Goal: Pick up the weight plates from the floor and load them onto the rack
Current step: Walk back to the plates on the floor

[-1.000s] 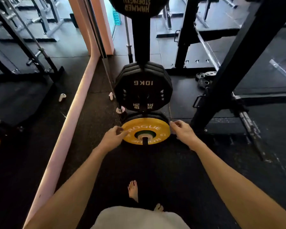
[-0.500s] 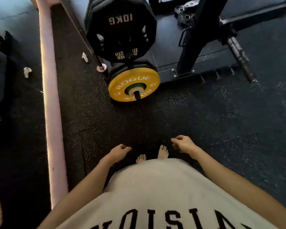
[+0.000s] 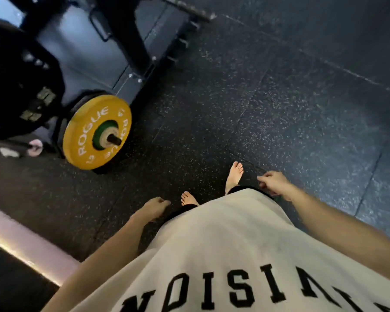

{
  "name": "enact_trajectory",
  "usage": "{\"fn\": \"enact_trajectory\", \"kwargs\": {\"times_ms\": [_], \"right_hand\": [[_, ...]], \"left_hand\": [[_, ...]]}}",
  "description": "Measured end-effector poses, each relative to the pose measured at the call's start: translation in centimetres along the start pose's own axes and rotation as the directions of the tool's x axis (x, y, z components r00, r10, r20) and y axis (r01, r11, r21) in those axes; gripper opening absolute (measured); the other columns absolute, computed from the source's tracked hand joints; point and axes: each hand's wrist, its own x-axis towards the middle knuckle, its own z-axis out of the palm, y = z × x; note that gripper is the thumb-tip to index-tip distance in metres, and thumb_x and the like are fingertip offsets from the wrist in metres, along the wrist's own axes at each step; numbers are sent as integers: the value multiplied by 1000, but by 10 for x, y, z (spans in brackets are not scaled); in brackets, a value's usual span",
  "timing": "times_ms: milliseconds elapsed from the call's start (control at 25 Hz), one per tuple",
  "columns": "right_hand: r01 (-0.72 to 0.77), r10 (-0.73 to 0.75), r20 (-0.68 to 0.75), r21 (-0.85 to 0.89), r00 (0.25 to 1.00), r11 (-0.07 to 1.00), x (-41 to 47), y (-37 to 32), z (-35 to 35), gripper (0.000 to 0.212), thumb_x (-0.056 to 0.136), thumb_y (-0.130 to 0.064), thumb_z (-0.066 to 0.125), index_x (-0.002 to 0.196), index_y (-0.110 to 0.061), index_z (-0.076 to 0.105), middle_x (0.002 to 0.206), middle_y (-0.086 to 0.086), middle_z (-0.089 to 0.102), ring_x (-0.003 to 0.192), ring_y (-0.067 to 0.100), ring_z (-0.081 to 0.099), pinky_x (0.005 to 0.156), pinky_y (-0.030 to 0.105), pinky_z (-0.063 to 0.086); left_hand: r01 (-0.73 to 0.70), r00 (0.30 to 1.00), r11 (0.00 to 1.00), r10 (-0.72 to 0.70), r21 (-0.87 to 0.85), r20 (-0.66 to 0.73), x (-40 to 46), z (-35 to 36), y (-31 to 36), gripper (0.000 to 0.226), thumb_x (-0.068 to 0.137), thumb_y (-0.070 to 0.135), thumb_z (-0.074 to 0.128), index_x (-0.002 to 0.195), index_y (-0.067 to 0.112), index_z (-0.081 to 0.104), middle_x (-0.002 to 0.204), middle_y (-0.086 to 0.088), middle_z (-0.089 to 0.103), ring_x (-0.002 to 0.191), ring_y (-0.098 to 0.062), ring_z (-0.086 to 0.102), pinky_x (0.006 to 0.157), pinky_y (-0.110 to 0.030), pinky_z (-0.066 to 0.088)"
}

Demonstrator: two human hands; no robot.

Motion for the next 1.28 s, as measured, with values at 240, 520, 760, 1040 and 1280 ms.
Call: {"fn": "enact_trajectory", "kwargs": {"times_ms": [240, 520, 760, 1040, 1280], "right_hand": [[-142, 154, -32, 241, 988, 960, 25, 78, -70, 17, 94, -26, 60, 87, -10, 64, 78, 9, 66, 62, 23, 55, 51, 25, 39], [-166, 183, -14, 357, 983, 919, 72, 117, -188, 22, 90, -23, 61, 71, -12, 66, 73, 14, 66, 61, 22, 57, 54, 25, 43], [-213, 217, 32, 372, 976, 903, 142, 93, -286, 15, 93, -21, 55, 83, -15, 65, 76, 6, 64, 67, 21, 60, 54, 22, 43], [-230, 236, 32, 383, 971, 895, 242, 6, -430, 15, 93, -15, 53, 80, -13, 59, 69, 7, 53, 54, 16, 41, 52, 21, 28], [-82, 163, -133, 471, 978, 879, 334, -101, -577, 17, 93, -23, 62, 80, -12, 63, 78, 11, 64, 71, 21, 54, 60, 28, 41]], "left_hand": [[-80, 996, 980, 83, 184, -8, 20, 0, 163, 31, 98, 44, 48, 112, 18, 58, 92, -4, 64, 80, -19, 60, 69, -30, 48], [-318, 935, 878, 353, 358, -35, 19, 52, 392, 31, 98, 35, 52, 119, 16, 63, 124, -7, 63, 114, -26, 57, 88, -31, 41], [-375, 915, 881, 402, 289, -39, 42, 54, 520, 27, 97, 32, 52, 116, 18, 65, 118, -2, 63, 106, -18, 55, 87, -28, 40], [-319, 942, 903, 336, 289, -10, 112, 10, 684, 28, 97, 28, 52, 114, 11, 66, 118, -7, 64, 103, -23, 56, 86, -30, 42], [-359, 929, 876, 368, 323, 35, 149, -59, 871, 25, 98, 33, 52, 113, 15, 62, 106, -9, 66, 96, -27, 63, 84, -36, 50]]}}
